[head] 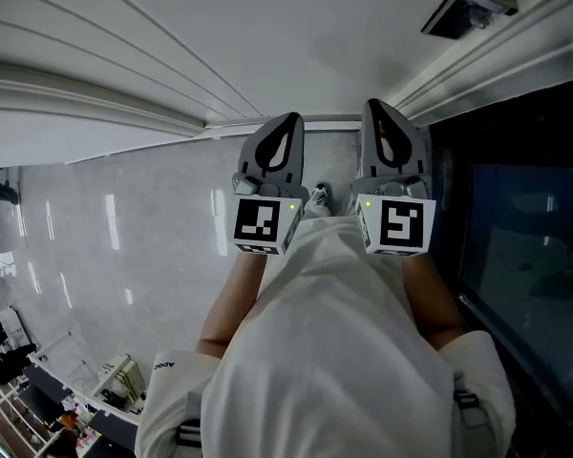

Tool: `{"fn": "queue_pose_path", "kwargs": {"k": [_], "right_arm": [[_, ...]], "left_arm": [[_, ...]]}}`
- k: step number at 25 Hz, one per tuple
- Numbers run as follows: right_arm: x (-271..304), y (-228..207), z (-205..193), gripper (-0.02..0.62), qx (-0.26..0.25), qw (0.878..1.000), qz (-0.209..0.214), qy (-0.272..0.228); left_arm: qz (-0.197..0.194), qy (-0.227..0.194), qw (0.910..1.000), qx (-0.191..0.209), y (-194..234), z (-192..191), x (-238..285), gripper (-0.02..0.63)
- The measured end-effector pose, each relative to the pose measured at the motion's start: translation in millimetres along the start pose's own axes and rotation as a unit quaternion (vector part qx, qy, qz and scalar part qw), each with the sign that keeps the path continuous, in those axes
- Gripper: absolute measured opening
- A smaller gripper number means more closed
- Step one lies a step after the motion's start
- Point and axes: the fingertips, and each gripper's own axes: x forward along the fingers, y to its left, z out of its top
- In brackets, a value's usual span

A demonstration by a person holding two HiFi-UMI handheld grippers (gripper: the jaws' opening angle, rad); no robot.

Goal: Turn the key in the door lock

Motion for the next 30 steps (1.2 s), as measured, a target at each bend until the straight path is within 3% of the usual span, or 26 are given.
{"fn": "queue_pose_path", "kwargs": {"k": [6, 11, 19, 30], "right_arm": [[-6, 41, 8, 0.003, 0.014, 0.996, 0.068, -0.048], [-10, 64, 15, -0.001, 0.012, 0.994, 0.090, -0.065], [-3, 83, 10, -0.002, 0.007, 0.989, 0.140, -0.048], [4, 92, -4, -0.002, 0.013, 0.985, 0.172, -0.029]], "left_arm": [[0.034, -0.013, 0.9993, -0.006, 19, -2, -19, 0.009], [0.050, -0.020, 0.9984, -0.015, 32, -3, -29, 0.009], [0.067, -0.037, 0.9969, -0.021, 35, 0, -31, 0.009], [0.093, -0.026, 0.9951, -0.019, 39, -7, -40, 0.009]]}}
